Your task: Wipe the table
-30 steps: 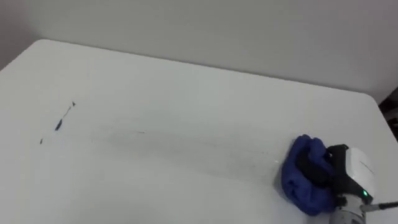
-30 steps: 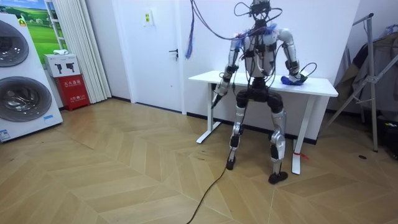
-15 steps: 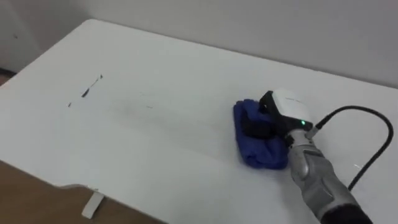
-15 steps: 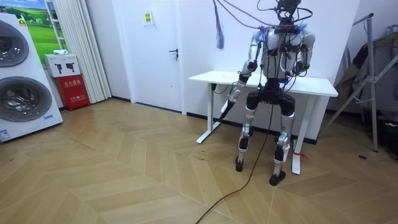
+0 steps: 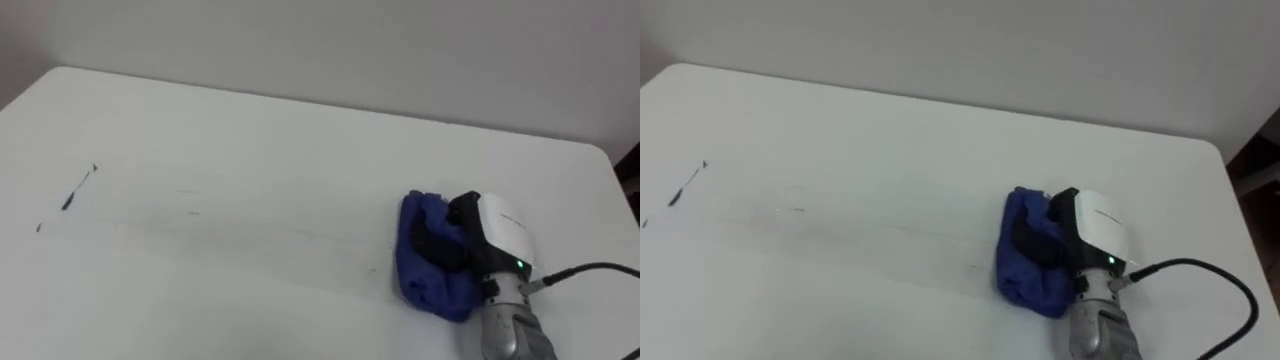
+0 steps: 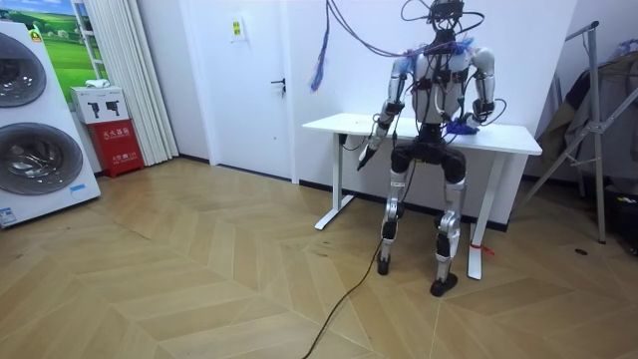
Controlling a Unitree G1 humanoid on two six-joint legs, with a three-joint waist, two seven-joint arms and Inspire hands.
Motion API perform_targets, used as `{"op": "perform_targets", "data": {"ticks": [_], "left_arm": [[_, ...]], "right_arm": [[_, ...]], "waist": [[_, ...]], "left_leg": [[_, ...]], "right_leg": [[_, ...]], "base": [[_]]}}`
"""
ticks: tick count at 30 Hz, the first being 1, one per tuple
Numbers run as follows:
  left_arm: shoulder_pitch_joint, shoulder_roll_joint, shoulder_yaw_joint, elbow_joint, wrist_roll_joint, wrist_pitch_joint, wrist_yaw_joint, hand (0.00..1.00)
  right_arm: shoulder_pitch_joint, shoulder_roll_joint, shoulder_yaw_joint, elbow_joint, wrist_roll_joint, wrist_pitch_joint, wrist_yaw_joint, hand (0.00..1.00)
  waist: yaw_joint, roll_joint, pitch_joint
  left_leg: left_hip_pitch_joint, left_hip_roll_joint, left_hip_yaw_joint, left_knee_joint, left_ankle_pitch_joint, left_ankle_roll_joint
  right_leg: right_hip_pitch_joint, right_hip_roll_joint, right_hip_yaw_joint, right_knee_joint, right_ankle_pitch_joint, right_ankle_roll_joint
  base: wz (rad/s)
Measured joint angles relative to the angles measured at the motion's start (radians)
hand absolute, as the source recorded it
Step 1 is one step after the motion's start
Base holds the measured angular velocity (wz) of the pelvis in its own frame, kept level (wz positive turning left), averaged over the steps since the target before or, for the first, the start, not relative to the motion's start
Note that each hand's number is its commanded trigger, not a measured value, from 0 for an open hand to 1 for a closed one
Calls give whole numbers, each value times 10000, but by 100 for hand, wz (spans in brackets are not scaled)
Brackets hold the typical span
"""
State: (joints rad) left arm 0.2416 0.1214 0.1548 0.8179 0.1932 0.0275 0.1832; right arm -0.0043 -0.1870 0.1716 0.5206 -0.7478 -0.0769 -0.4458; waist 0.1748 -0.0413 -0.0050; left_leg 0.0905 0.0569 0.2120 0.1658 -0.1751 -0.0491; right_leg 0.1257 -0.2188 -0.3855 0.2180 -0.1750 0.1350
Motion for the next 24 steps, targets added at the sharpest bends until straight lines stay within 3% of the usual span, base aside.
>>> {"op": "perform_targets", "data": {"ticks": [2, 4, 6, 9, 10, 11, 24], "left_arm": [[24, -47, -201, 66, -126, 53, -2, 0], [353, -61, -205, 67, -301, 183, 17, 0], [667, 19, -240, 60, -442, 259, 76, 0], [1084, 177, -433, 66, -389, 425, 278, 0], [1121, 177, -469, 80, -367, 470, 328, 0], [1153, 178, -507, 132, -353, 498, 330, 0], [755, 116, -592, 252, -507, 525, 178, 0]], "right_arm": [[8, 1, 42, -329, 6, 307, 236, 0], [59, -15, 62, -767, -40, 829, 628, 0], [103, -114, 223, -1035, -53, 1077, 819, 0], [142, -180, 473, -1440, -243, 1354, 1036, 0], [133, -210, 471, -1483, -348, 1404, 1037, 0], [134, -199, 471, -1509, -393, 1426, 1047, 0], [150, -185, 190, -1943, -414, 1307, 1527, 0]], "waist": [[-2, 2, 0], [-3, 4, 3], [11, 2, 4], [49, 15, 78], [84, 16, 141], [111, 16, 144], [-180, -24, 100]], "left_leg": [[0, 9, 22, -2, 8, -11], [-6, 15, 19, -52, 10, -15], [5, 25, 5, -67, 11, -19], [15, 45, -105, -66, 3, -33], [7, 43, -103, -66, 1, -35], [-3, 44, -103, -67, -3, -41], [-75, 44, -131, -88, -12, -54]], "right_leg": [[-44, 15, 1, -1, 8, -12], [-58, 44, 0, -58, 12, -18], [-55, 80, 0, -165, 17, -25], [-44, 116, 3, -214, 17, -26], [-44, 119, 4, -262, 24, -36], [-44, 131, 14, -314, 36, -50], [-39, 138, 44, -308, 37, -51]], "base": [[-5], [0], [0], [0], [-3], [-3], [0]]}}
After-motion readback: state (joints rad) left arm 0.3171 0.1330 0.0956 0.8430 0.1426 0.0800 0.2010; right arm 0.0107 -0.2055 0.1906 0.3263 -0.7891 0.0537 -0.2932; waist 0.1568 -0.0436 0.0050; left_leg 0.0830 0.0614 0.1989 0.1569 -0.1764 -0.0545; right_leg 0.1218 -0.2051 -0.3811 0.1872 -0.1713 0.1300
